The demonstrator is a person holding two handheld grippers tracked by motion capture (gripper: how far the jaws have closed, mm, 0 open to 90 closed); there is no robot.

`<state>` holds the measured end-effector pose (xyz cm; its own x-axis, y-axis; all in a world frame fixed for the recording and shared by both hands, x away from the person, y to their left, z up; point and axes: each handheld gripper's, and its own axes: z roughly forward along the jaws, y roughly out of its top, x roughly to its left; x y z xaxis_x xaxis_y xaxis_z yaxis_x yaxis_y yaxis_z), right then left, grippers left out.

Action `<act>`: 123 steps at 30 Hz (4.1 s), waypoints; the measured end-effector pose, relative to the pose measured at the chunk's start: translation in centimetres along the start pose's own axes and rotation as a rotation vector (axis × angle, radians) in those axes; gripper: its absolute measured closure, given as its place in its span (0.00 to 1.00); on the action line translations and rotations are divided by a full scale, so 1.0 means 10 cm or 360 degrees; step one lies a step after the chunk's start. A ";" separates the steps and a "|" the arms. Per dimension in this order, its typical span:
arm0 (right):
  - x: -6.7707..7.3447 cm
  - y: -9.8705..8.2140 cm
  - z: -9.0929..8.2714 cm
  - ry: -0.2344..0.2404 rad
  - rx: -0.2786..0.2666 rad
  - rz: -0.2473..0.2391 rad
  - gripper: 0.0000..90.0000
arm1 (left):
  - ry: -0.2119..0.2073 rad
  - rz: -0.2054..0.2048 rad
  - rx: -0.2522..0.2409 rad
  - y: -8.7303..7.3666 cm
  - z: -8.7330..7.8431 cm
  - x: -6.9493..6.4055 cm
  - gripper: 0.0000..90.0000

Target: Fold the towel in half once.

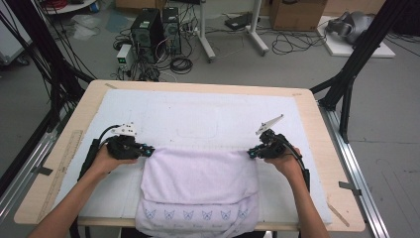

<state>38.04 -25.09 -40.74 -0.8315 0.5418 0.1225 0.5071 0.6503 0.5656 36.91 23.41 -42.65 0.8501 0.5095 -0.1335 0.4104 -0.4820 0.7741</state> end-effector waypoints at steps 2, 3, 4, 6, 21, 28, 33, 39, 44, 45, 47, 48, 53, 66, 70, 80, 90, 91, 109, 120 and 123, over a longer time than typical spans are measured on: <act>0.01 0.03 -0.03 -0.0024 -0.0021 -0.0002 0.96 | 0.0012 0.0009 -0.0014 0.02 -0.01 0.01 0.96; 0.01 0.04 -0.04 -0.0038 -0.0024 -0.0007 0.96 | 0.0014 0.0002 -0.0021 0.03 -0.02 0.01 0.96; 0.01 0.06 -0.05 -0.0047 -0.0039 -0.0014 0.96 | 0.0017 0.0005 -0.0020 0.05 -0.03 0.02 0.96; 0.01 0.10 -0.08 -0.0064 -0.0056 -0.0020 0.96 | 0.0032 0.0017 -0.0030 0.11 -0.05 0.03 0.96; -0.08 0.24 -0.26 -0.0179 -0.0187 0.0002 0.96 | 0.0100 -0.0002 -0.0086 0.38 -0.18 0.19 0.96; -0.13 0.45 -0.40 -0.0255 -0.0260 -0.0001 0.96 | 0.0158 0.0016 -0.0126 0.60 -0.28 0.28 0.96; -0.19 0.58 -0.46 -0.0287 -0.0311 -0.0009 0.96 | 0.0179 0.0034 -0.0159 0.73 -0.36 0.40 0.96; -0.26 0.76 -0.54 -0.0331 -0.0369 -0.0023 0.96 | 0.0196 0.0027 -0.0211 0.84 -0.45 0.56 0.96; -0.32 0.90 -0.58 -0.0355 -0.0385 -0.0036 0.96 | 0.0217 0.0022 -0.0215 0.89 -0.48 0.66 0.96; -0.33 0.93 -0.58 -0.0362 -0.0391 -0.0037 0.96 | 0.0218 0.0022 -0.0217 0.90 -0.48 0.68 0.96; -0.36 0.97 -0.57 -0.0370 -0.0401 -0.0040 0.96 | 0.0215 0.0030 -0.0226 0.92 -0.49 0.72 0.96; -0.38 0.99 -0.56 -0.0372 -0.0403 -0.0047 0.96 | 0.0212 0.0032 -0.0222 0.93 -0.49 0.74 0.96; -0.50 1.01 -0.49 -0.0377 -0.0427 -0.0008 0.96 | 0.0198 0.0028 -0.0243 0.92 -0.41 0.86 0.96; -0.80 0.88 -0.12 -0.0349 -0.0322 0.0091 0.96 | 0.0188 -0.0025 -0.0122 0.79 0.07 1.04 0.96; -0.84 0.84 0.02 -0.0328 -0.0272 0.0126 0.96 | 0.0183 -0.0064 -0.0063 0.73 0.19 1.09 0.96; -0.93 0.79 0.20 -0.0304 -0.0194 0.0190 0.95 | 0.0193 -0.0108 0.0011 0.63 0.36 1.14 0.94; -0.96 0.76 0.25 -0.0299 -0.0186 0.0239 0.85 | 0.0188 -0.0109 -0.0037 0.59 0.38 1.16 0.73; -0.96 0.76 0.24 -0.0297 -0.0195 0.0231 0.82 | 0.0187 -0.0097 -0.0059 0.59 0.37 1.15 0.71; -0.74 0.76 -0.03 -0.0199 -0.0452 0.0106 0.01 | 0.0062 0.0059 -0.0266 0.71 -0.01 0.88 0.02; -0.51 0.50 -0.13 -0.0091 -0.0484 -0.0072 0.01 | 0.0010 0.0204 -0.0301 0.48 -0.20 0.60 0.02; -0.47 0.44 -0.16 -0.0080 -0.0441 -0.0086 0.01 | -0.0003 0.0203 -0.0318 0.40 -0.23 0.55 0.02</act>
<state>43.87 -25.64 -37.52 -0.8399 0.5405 0.0493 0.3751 0.5124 0.7725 42.46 25.94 -38.83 0.8915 0.4522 -0.0278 0.2264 -0.3914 0.8920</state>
